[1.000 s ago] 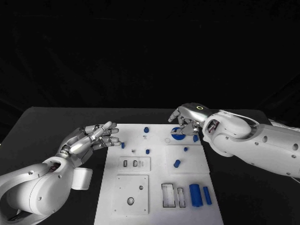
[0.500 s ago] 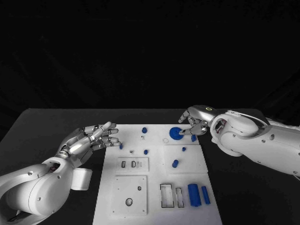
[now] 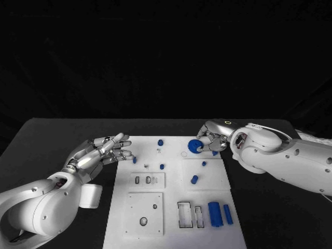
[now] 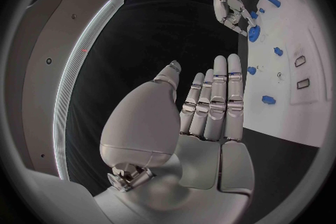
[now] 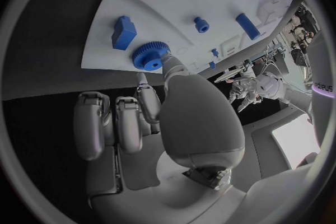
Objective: Assemble the parts on the task board
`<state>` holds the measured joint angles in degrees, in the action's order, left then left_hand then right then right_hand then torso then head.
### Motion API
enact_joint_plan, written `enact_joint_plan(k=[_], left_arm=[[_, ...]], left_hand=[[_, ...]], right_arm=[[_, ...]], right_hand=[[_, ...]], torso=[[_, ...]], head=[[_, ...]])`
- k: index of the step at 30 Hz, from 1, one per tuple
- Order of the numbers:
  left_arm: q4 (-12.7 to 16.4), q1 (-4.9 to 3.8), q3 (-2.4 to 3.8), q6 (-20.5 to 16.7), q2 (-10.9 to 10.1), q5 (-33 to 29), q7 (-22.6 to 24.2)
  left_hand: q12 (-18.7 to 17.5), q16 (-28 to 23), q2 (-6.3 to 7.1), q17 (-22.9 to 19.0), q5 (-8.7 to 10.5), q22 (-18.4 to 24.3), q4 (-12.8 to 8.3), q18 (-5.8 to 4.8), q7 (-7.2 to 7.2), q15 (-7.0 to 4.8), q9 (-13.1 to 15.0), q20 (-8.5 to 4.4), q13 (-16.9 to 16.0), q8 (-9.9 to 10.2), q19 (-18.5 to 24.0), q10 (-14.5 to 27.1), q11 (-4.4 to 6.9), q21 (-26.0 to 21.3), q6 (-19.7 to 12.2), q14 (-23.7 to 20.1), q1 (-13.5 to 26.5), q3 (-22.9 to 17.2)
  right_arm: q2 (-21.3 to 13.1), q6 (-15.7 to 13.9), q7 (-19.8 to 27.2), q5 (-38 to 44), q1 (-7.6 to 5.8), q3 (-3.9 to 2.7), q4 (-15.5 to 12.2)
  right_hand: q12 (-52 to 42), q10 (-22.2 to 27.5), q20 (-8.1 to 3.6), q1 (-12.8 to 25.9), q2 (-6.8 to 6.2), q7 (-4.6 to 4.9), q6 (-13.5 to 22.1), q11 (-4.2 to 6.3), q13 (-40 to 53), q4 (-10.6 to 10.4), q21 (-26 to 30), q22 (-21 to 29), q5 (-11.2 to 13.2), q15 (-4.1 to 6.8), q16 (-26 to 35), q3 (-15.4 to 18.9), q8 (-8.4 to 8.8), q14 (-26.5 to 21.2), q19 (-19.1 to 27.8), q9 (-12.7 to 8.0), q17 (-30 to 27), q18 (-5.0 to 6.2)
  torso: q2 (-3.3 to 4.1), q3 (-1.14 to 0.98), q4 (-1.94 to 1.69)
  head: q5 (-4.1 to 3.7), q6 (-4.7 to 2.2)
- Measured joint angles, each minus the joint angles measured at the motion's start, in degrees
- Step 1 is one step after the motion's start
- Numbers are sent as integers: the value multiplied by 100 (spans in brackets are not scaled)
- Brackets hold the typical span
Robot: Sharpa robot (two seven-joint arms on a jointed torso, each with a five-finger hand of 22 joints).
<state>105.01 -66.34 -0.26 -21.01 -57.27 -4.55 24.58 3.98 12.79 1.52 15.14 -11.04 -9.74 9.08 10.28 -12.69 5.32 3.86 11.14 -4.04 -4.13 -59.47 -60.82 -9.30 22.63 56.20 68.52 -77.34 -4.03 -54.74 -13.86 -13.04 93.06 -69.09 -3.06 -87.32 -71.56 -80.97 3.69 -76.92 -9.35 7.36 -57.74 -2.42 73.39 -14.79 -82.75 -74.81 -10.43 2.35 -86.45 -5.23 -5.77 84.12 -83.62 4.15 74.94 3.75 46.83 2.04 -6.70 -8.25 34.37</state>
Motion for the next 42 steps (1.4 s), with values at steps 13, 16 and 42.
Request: enact_joint_plan(k=[13, 16, 42], left_arm=[[-5, 0, 0, 10, 11, -2, -4], [-9, 0, 0, 12, 12, -3, -4], [-14, 0, 0, 39, 15, -6, -16]], left_hand=[[0, 0, 0, 0, 0, 1, 0, 0, 0, 0, 0, 0, 0, 0, 0, 0, 0, 0, 0, 0, 0, 0], [0, 0, 0, 7, 0, 1, 0, 0, 0, 0, 0, 0, 0, 0, 0, 5, -5, 0, 0, 0, 0, 0], [0, -19, 0, 18, 0, 2, -15, 0, 0, 0, 0, 0, 0, -1, 0, 21, -21, 22, 0, 0, 0, -15]], right_arm=[[137, 101, 2, 26, 18, -7, 139], [177, 102, 5, 28, 15, -13, 177], [268, -77, 0, 434, 72, -33, 51]], right_hand=[[-199, -73, 0, -53, 53, -13, -37, 7, 157, -31, -24, -13, 0, 0, -21, -31, -20, 0, 0, 0, -1, 1], [-227, -94, 0, -53, 53, -5, -45, 28, 157, -31, -24, -13, -23, 0, -44, -32, -20, 0, 1, 3, -1, 1], [-783, -304, -44, -561, 389, -53, -442, 144, 155, 341, -181, -11, 173, 54, -132, -598, -163, -9, -36, 10, -2, -72]], torso=[[0, 1, 0], [0, 0, -1], [1, -1, 0]], head=[[-11, 13], [-14, 19], [-10, 51]])
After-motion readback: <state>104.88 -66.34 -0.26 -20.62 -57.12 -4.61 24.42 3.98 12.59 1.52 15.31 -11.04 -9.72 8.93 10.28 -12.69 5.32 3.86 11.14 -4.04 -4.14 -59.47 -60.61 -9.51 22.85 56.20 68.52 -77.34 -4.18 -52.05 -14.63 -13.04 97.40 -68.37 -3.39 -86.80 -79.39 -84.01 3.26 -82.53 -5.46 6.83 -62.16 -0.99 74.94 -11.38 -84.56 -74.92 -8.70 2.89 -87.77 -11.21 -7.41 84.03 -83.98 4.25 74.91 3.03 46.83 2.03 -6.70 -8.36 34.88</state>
